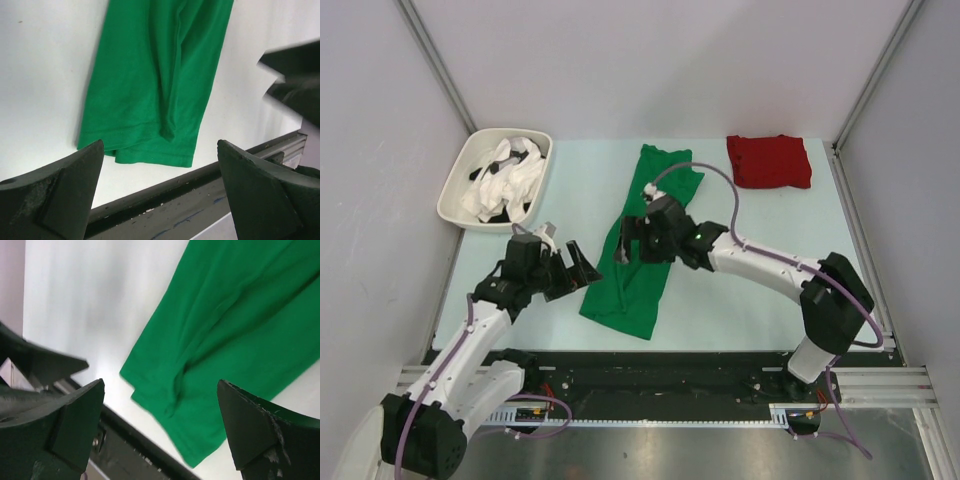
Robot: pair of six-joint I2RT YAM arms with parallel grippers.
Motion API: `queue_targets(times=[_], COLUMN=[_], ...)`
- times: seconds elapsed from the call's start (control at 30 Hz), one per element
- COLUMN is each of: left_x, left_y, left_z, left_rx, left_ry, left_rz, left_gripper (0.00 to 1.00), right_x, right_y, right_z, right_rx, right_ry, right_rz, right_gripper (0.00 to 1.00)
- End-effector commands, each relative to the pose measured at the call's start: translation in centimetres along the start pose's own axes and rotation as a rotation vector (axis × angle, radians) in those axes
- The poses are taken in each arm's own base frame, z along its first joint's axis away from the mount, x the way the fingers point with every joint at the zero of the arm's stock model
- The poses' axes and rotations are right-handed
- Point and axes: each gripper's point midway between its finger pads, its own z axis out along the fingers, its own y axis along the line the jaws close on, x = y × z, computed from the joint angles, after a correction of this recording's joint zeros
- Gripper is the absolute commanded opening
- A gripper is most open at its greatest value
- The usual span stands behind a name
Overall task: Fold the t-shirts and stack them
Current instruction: Fold the tshirt
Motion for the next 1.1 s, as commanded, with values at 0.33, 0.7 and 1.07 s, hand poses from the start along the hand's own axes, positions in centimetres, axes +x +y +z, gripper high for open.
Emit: queue_targets(times=[0.33, 0.7, 1.07], left_x=[-3.3, -3.6, -3.6], left_y=[0.8, 2.6, 2.3], left_z=[-5.0, -4.5, -4.6], left_rx=[-0.124, -0.077, -0.063], left_ry=[-0.166, -0.144, -0.141], left_rz=[0.013, -0.063, -0.048], left_gripper=[1.0, 1.0, 1.0], right_x=[10.6, 12.1, 13.8], right_y=[4.9, 3.5, 2.8], right_z=[3.3, 3.8, 5.0], right_rx=[0.013, 0.038, 0.042], right_ry=[0.106, 0.109, 0.146], right_rz=[0.003, 0.011, 0.025], right_gripper=[0.89, 0.82, 0.64])
